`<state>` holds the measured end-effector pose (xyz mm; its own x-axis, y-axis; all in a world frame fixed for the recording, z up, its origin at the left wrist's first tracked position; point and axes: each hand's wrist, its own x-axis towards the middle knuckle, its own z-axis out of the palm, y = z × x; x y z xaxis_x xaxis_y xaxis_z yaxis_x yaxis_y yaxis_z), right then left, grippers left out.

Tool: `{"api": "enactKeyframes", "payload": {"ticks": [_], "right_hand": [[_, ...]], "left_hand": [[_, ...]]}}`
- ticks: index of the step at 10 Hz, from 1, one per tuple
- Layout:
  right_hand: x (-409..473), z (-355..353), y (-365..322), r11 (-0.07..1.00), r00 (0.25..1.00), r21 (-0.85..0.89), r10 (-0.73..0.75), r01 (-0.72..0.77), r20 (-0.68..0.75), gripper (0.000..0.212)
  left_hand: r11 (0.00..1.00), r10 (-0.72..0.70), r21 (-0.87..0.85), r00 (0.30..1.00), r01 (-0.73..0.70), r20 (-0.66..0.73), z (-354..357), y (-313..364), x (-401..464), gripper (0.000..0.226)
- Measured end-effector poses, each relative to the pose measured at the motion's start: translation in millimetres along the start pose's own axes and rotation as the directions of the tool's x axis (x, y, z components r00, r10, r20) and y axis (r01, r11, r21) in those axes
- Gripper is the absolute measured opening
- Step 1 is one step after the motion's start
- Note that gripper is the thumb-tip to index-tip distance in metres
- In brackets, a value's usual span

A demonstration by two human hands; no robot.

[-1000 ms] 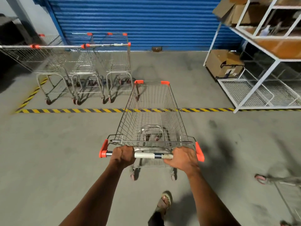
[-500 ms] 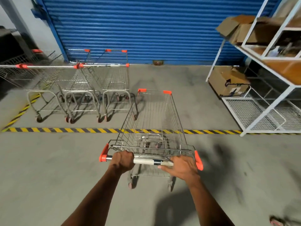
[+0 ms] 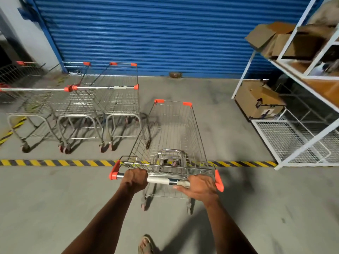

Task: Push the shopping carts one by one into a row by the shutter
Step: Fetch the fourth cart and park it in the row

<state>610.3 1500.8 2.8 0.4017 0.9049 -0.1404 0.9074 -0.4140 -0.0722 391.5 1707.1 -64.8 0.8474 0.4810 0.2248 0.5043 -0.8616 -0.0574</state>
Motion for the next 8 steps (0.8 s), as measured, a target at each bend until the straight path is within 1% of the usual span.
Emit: {"api": "enactKeyframes", "payload": {"ticks": [1, 2, 3, 4, 5, 6, 7, 8], "right_hand": [[41.3, -7.4, 17.2, 1.0, 1.0, 0.012, 0.011, -0.011, -0.023, 0.104], [81.7, -18.3, 30.4, 1.0, 1.0, 0.012, -0.003, 0.004, -0.031, 0.099], [123.1, -21.6, 48.3, 0.999, 1.0, -0.033, 0.01, -0.011, -0.023, 0.099], [163.4, -25.0, 66.4, 0.999, 1.0, -0.05, -0.004, 0.003, -0.006, 0.1], [202.4, -28.7, 86.7, 0.998, 1.0, -0.061, 0.005, -0.006, -0.017, 0.096], [243.0, -29.6, 106.1, 0.997, 1.0, -0.078, 0.012, -0.013, -0.02, 0.099], [285.6, -33.4, 117.1, 0.995, 1.0, -0.103, -0.007, 0.008, 0.006, 0.1], [325.4, -49.6, 124.5, 0.995, 0.999, -0.091, -0.046, 0.046, 0.001, 0.099]], "left_hand": [[0.988, -0.086, -0.123, 0.994, 0.095, 0.073, 9.3, -13.9, 50.4, 0.048], [0.969, -0.177, -0.159, 0.979, 0.191, 0.099, 19.3, -23.0, 101.2, 0.032], [0.937, -0.215, -0.239, 0.96, 0.254, 0.178, 30.8, -29.8, 141.7, 0.031], [0.923, -0.209, -0.274, 0.951, 0.269, 0.228, 40.8, -35.5, 175.2, 0.036], [0.93, -0.191, -0.268, 0.953, 0.252, 0.234, 48.8, -36.8, 215.6, 0.035], [0.95, -0.182, -0.208, 0.954, 0.233, 0.239, 61.2, -44.7, 246.1, 0.034], [0.954, -0.204, -0.172, 0.952, 0.246, 0.228, 71.5, -64.3, 285.9, 0.037], [0.952, -0.253, -0.108, 0.937, 0.285, 0.242, 83.7, -75.2, 322.9, 0.022]]}}
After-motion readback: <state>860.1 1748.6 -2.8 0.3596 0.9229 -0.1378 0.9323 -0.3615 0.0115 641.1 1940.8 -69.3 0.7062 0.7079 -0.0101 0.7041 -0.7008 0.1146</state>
